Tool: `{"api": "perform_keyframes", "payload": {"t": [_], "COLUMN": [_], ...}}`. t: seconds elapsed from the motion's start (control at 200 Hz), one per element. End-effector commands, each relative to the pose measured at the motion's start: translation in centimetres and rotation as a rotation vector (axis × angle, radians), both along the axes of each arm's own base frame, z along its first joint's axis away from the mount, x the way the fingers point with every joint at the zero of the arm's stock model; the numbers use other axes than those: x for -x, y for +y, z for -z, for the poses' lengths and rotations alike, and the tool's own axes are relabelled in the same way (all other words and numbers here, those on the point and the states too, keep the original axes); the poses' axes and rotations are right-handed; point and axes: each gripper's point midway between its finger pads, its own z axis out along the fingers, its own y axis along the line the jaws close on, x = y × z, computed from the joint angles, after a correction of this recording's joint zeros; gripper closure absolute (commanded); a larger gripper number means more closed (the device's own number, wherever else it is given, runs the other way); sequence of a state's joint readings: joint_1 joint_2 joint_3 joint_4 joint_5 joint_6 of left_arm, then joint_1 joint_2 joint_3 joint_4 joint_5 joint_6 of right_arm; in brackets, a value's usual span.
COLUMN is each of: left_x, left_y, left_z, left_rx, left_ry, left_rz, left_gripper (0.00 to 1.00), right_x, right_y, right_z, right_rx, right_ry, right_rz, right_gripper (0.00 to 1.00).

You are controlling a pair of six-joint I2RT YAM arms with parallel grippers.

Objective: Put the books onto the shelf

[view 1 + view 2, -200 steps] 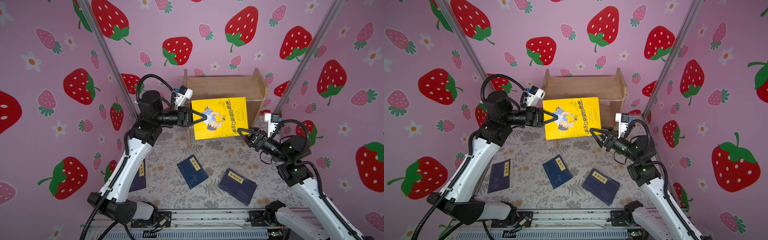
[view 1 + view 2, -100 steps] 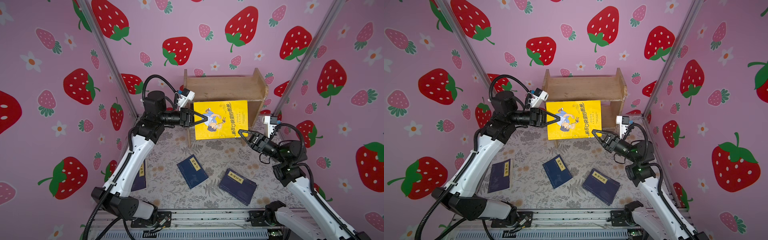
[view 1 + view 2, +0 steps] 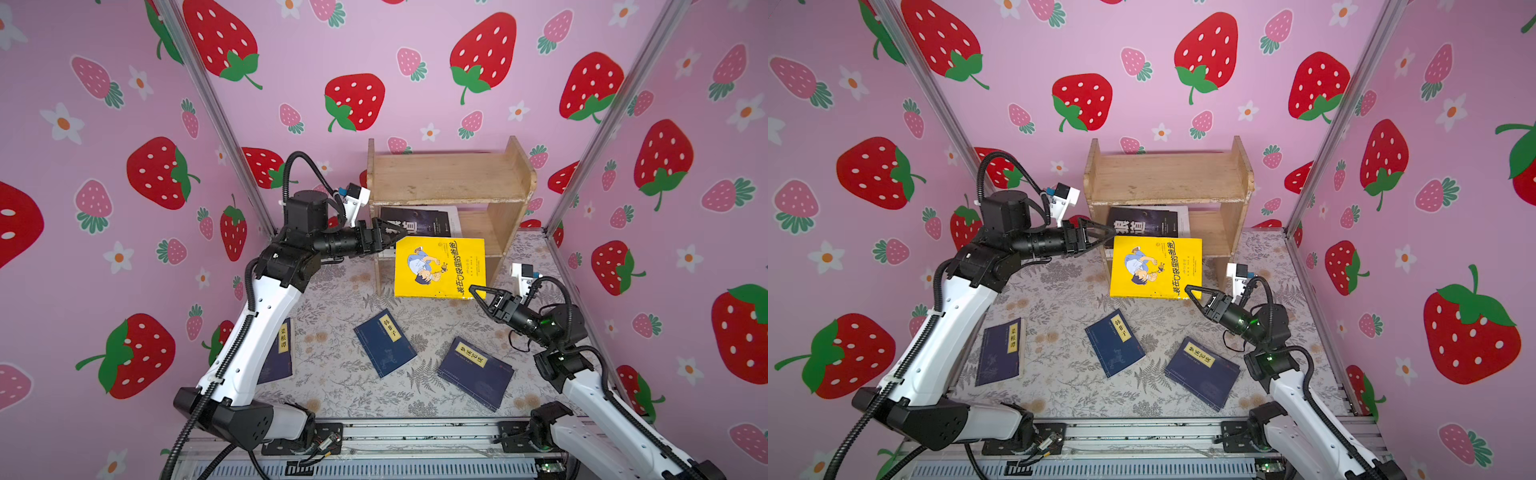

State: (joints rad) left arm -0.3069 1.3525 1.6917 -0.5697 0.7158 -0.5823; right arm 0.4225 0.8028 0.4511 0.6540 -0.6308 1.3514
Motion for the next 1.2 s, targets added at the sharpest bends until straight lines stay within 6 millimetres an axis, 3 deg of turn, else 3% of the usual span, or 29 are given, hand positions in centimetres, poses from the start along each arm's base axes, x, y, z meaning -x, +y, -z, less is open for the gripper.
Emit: {"api": "perform_keyframes", "payload": {"t": [0.0, 0.125, 0.245, 0.295, 0.56, 0.745, 0.88, 1.196], "left_x": [-0.1, 1.0, 1.9, 2.0, 1.9, 1.3, 0.8, -1.0], "left_y": [6.0, 10.0, 11.7, 12.0, 10.7, 10.8, 10.7, 10.1], "left_z": [-0.8, -1.2, -0.8, -0.3, 3.5, 7.0, 7.2, 7.7], "left_rx": [-0.125, -0.132, -0.131, -0.13, -0.098, -0.126, -0.117, -0.079], "left_ry": [-0.1, -0.13, -0.133, -0.125, -0.121, -0.059, -0.062, -0.048], "left_rz": [-0.29, -0.43, -0.486, -0.492, -0.406, -0.406, -0.401, -0.385], "left_gripper": [0.09, 0.04, 0.02, 0.02, 0.01, 0.0, 0.0, 0.01], "right_x": [-0.4, -1.3, -1.9, -2.9, -6.5, -6.8, -6.7, -10.6], "right_y": [-1.4, -0.9, -0.6, -0.2, 1.2, 1.9, 0.9, 1.7], "right_z": [-3.9, -4.1, -5.3, -4.8, -5.7, -6.6, -7.7, -7.7], "right_rx": [-0.124, -0.111, -0.129, -0.119, -0.093, -0.102, -0.099, -0.115], "right_ry": [-0.085, -0.09, -0.12, -0.1, -0.1, -0.094, -0.148, -0.172], "right_rz": [0.075, 0.072, 0.069, 0.073, 0.095, 0.053, 0.125, 0.205], "right_gripper": [0.95, 0.95, 0.95, 0.95, 0.95, 0.95, 0.94, 0.95]}}
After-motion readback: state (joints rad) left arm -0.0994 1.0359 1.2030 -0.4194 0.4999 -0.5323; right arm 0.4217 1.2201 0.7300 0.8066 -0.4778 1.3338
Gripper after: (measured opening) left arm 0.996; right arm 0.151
